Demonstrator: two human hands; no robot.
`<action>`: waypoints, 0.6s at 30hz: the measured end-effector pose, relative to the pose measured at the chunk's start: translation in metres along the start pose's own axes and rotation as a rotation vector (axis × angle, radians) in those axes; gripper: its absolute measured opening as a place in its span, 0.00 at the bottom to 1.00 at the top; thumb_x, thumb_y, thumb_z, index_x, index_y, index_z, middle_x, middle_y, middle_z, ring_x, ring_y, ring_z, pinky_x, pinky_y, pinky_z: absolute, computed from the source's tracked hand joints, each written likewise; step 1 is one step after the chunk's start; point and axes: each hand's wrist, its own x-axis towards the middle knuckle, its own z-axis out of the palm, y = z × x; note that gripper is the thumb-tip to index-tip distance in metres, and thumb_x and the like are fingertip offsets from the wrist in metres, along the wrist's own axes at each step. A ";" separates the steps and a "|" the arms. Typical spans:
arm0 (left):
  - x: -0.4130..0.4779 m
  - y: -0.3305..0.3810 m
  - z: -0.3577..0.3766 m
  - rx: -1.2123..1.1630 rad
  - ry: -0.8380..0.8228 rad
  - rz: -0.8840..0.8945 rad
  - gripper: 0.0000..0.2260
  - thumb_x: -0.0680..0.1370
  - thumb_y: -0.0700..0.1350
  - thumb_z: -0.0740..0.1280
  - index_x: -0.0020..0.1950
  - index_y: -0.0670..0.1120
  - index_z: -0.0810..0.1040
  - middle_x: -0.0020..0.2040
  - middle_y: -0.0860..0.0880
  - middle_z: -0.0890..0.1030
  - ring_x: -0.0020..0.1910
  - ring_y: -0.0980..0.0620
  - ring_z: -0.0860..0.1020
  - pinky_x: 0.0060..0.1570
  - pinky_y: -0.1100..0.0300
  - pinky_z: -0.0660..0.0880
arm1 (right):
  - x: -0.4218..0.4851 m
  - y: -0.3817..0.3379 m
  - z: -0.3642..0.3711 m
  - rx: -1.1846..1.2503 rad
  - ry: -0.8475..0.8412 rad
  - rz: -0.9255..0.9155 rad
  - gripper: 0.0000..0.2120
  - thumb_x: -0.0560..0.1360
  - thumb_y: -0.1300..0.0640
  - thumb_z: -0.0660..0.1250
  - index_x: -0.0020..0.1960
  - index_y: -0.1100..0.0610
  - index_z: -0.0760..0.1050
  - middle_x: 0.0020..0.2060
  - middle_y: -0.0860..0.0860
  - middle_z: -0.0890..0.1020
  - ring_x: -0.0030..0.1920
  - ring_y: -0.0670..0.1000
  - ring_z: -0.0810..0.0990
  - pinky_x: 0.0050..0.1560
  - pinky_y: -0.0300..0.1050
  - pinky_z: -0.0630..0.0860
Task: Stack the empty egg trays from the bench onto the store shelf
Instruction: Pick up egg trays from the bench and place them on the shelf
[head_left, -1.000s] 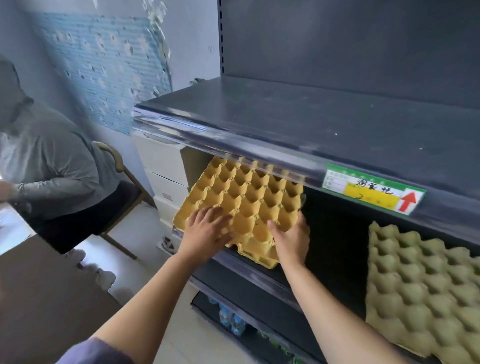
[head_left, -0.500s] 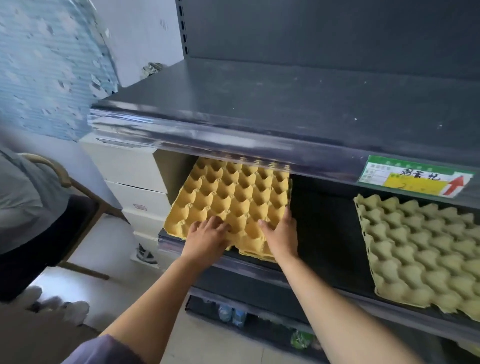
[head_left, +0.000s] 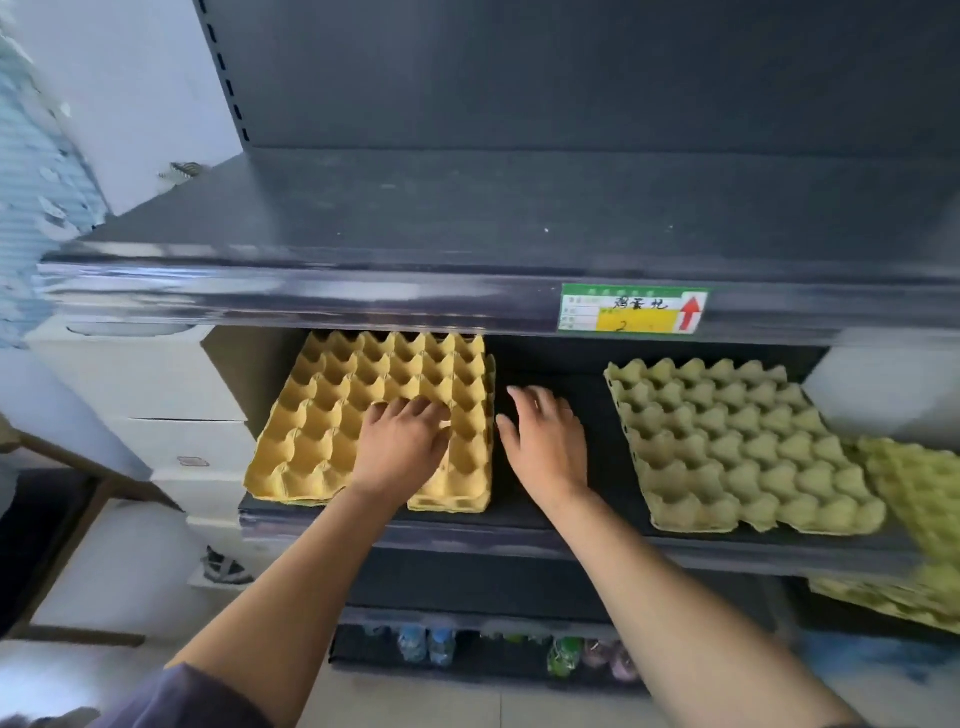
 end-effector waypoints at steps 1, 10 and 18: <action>0.005 0.017 -0.003 -0.016 0.017 0.035 0.13 0.79 0.51 0.59 0.60 0.50 0.76 0.58 0.51 0.79 0.59 0.47 0.75 0.56 0.51 0.67 | -0.004 0.011 -0.011 -0.001 0.052 -0.005 0.18 0.78 0.50 0.62 0.64 0.57 0.73 0.59 0.55 0.78 0.55 0.59 0.77 0.50 0.53 0.76; 0.027 0.234 -0.011 -0.186 0.104 0.319 0.06 0.76 0.44 0.65 0.49 0.45 0.80 0.44 0.47 0.83 0.44 0.43 0.79 0.43 0.52 0.71 | -0.084 0.191 -0.125 -0.117 0.284 0.153 0.10 0.73 0.57 0.69 0.53 0.58 0.80 0.49 0.55 0.82 0.45 0.60 0.80 0.41 0.52 0.78; 0.029 0.441 0.009 -0.348 0.064 0.500 0.08 0.78 0.45 0.61 0.50 0.45 0.78 0.44 0.49 0.82 0.45 0.46 0.79 0.48 0.54 0.71 | -0.196 0.386 -0.226 -0.275 0.281 0.358 0.09 0.74 0.59 0.68 0.53 0.58 0.81 0.48 0.54 0.82 0.47 0.60 0.79 0.44 0.52 0.77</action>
